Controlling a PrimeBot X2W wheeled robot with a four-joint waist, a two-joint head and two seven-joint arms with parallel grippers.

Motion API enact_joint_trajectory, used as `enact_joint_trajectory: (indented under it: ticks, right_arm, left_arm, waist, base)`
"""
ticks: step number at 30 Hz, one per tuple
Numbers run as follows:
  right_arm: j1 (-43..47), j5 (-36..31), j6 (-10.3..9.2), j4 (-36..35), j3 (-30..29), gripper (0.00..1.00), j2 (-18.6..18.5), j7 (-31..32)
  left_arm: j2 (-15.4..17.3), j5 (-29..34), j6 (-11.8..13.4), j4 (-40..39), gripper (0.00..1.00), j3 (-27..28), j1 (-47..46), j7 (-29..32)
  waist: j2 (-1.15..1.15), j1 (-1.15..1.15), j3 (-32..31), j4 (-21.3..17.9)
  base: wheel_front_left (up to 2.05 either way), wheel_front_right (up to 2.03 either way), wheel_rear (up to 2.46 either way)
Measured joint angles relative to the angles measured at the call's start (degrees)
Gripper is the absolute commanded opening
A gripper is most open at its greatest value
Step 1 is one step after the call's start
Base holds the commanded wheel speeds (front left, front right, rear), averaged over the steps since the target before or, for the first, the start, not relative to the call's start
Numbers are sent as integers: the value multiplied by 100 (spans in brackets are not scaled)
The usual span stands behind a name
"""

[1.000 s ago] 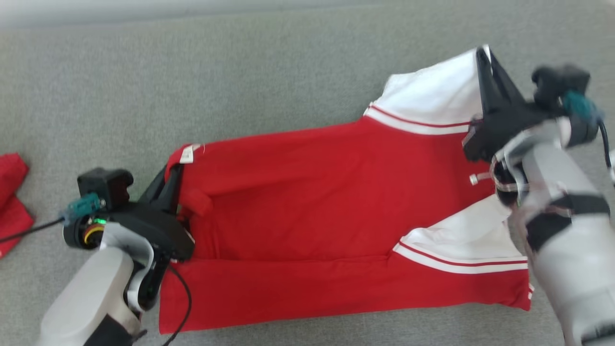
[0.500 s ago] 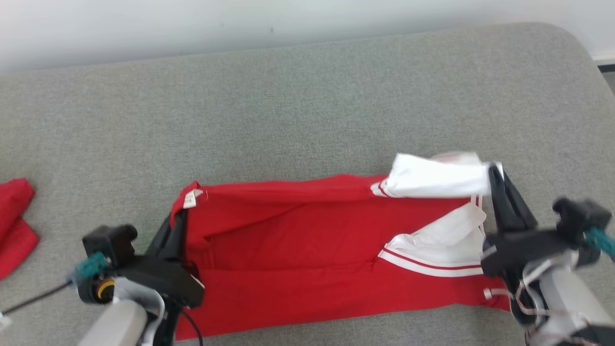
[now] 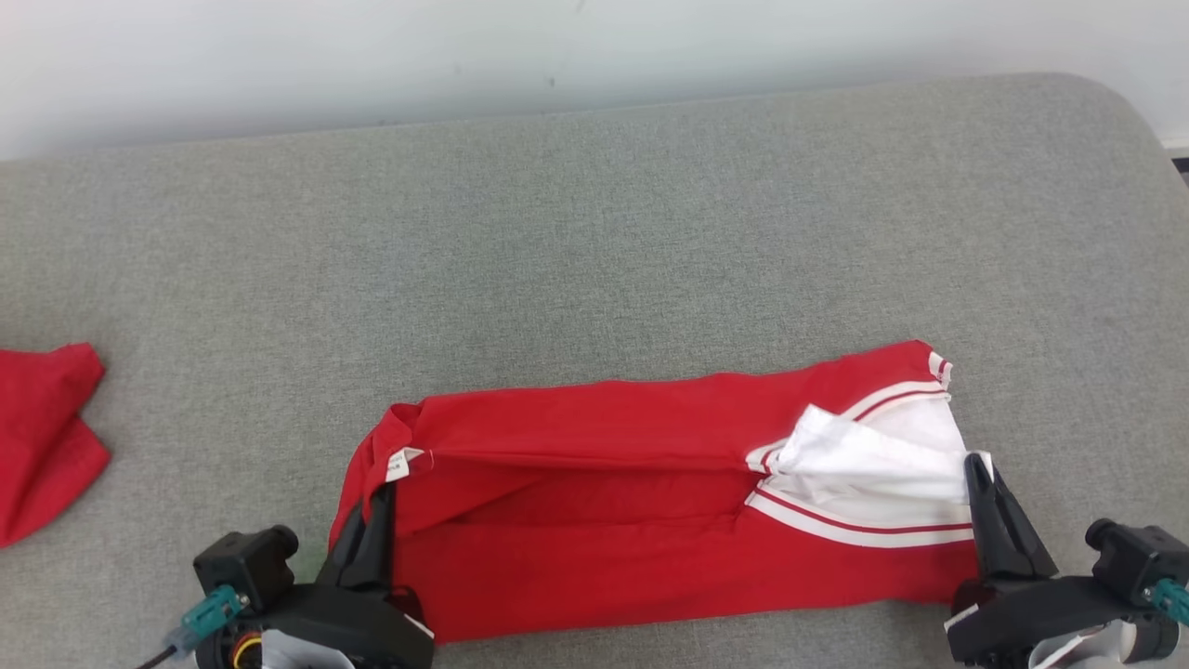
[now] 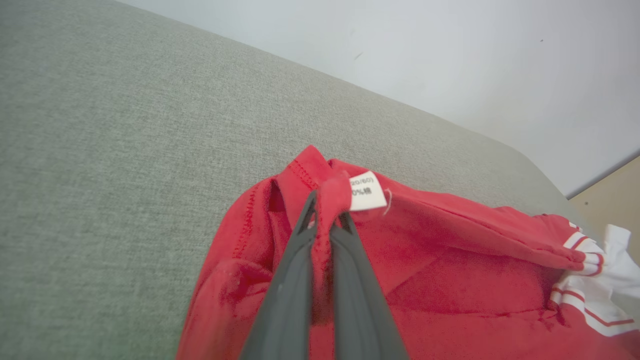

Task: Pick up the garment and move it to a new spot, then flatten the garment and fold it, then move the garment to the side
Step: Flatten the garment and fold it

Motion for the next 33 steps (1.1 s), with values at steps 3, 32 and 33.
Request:
enact_joint_trajectory:
  ticks: [3,32,33]
  right_arm:
    - [58,-92,0,23,-21,0,59,88]
    - [-740,-676,0,987,-374,100,-257,1173]
    - [-760,-690,0,1123,-375,100,-270,1196]
  left_arm:
    - [-104,133,-11,51,0,148,82,-4]
    - [-1009,3259,-315,-975,100,2721,1227,-5]
    - [-1042,3337,-359,-985,100,2733,1255,-5]
  waist:
    - [0,1,-15,9]
    - [0,0,-582,439]
    - [1,1,-590,476]
  base:
    - [0,0,0]
    - [0,0,0]
    - [0,0,0]
